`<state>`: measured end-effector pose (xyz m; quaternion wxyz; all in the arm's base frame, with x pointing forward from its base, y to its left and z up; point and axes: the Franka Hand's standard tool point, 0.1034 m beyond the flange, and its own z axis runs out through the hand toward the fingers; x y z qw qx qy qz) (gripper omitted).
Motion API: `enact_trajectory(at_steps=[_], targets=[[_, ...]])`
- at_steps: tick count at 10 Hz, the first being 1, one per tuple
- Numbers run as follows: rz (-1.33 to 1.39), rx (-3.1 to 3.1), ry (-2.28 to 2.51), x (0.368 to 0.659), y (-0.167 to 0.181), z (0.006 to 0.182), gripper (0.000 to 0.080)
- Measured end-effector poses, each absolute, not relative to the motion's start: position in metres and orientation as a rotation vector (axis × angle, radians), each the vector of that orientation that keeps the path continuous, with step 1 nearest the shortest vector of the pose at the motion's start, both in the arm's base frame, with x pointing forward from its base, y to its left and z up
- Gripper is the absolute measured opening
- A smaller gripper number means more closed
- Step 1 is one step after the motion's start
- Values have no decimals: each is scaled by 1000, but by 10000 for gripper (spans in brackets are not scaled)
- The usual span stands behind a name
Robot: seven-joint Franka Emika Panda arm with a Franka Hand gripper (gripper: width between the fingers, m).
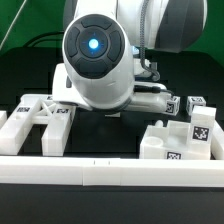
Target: Assemble chair
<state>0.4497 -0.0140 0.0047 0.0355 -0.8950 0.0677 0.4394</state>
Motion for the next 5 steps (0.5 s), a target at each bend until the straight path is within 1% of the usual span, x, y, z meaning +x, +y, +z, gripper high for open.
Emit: enact_trajectory(at_steps=[1, 3, 5], targets=[[1349, -2753, 197, 456, -13, 13, 287], [1295, -2780, 156, 491, -8, 51, 287], [1271, -2813, 86, 511, -3, 74, 287]])
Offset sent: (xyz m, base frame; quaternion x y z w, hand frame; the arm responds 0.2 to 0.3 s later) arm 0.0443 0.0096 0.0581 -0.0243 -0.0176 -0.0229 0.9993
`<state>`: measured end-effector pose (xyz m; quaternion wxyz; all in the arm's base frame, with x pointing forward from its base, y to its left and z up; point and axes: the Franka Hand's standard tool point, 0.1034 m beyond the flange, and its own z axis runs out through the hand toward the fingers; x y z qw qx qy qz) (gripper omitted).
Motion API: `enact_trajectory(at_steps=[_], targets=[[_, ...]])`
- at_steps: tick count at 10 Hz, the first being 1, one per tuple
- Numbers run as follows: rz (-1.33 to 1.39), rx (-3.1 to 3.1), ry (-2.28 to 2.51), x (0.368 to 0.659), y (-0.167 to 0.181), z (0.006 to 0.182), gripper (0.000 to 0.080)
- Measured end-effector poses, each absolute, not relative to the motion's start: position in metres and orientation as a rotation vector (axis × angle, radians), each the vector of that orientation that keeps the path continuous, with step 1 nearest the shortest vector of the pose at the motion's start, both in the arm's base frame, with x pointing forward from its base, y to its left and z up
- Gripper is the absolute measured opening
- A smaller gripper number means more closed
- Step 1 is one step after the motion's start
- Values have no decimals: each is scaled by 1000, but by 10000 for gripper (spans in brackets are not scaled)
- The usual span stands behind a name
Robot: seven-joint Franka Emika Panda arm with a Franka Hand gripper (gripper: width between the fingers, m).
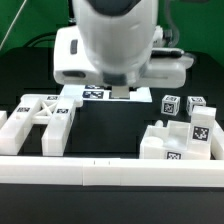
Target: Assemble chair
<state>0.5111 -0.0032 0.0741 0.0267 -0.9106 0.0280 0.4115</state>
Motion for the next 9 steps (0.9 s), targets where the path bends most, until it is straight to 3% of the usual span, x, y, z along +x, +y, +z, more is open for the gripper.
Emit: enact_trajectory(at_steps=[2, 6, 9], targets=[[1202, -2838, 32, 524, 3, 87, 287], [1133, -2864, 67, 531, 3, 82, 287], [870, -2945, 185, 566, 6, 89, 287]])
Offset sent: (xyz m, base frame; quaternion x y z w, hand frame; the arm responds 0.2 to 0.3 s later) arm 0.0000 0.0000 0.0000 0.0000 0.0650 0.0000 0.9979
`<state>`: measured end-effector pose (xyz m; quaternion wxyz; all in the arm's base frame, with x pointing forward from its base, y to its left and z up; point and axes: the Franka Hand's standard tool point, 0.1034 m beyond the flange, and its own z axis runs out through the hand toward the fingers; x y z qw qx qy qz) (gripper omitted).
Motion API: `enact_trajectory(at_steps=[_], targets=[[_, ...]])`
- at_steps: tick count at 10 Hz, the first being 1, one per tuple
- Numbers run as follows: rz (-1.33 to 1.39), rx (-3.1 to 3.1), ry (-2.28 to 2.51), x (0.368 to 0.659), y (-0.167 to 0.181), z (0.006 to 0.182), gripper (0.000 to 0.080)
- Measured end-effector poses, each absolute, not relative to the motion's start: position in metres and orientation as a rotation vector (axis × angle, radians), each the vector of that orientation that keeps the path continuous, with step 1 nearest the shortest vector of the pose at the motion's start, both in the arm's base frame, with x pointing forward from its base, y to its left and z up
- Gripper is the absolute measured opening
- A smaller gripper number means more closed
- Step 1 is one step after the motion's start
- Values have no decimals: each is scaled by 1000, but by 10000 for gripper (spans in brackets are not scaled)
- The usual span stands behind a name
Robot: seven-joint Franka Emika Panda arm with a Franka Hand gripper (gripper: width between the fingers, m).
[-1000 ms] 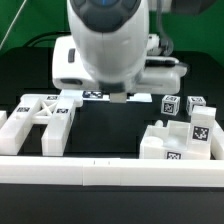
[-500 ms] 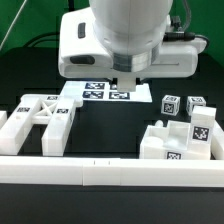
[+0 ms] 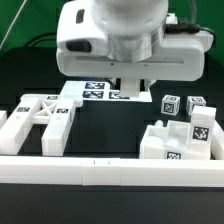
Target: Assemble chair
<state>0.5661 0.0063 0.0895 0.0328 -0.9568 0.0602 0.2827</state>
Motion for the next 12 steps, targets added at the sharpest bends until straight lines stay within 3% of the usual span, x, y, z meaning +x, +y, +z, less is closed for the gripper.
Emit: enact_trajectory(at_steps=[6, 10, 12], targets=[[203, -3086, 192, 595, 4, 93, 287], [-248, -3095, 192, 621, 17, 121, 287], [-491, -3085, 178, 626, 17, 120, 287]])
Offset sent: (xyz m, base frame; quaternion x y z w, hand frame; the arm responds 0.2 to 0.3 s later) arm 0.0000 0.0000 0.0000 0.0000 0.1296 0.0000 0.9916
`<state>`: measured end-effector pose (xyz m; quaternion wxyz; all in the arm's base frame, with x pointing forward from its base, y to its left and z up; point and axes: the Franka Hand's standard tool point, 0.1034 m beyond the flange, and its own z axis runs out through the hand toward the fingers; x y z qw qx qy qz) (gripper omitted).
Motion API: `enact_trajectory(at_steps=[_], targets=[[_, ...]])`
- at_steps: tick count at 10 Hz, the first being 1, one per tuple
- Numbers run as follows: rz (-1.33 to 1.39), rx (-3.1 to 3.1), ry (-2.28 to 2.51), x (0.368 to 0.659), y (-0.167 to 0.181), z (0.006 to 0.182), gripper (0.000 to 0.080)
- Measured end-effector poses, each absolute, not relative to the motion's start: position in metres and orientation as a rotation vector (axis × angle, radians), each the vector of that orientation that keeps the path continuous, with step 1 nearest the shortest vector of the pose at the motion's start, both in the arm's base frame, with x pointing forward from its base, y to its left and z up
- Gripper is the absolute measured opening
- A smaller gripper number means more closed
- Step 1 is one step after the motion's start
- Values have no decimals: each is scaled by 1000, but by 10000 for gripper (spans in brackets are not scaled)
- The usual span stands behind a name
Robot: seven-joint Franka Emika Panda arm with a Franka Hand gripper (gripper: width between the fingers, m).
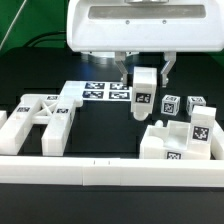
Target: Assemble chair
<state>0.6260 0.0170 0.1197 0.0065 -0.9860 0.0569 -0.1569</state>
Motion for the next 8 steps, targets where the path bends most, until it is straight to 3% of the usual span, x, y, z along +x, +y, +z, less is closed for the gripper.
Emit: enact_trajectory(at_steps=[4, 8], targets=[[-923, -3010, 150, 631, 26, 121, 287], [-994, -2982, 136, 627, 39, 111, 287]])
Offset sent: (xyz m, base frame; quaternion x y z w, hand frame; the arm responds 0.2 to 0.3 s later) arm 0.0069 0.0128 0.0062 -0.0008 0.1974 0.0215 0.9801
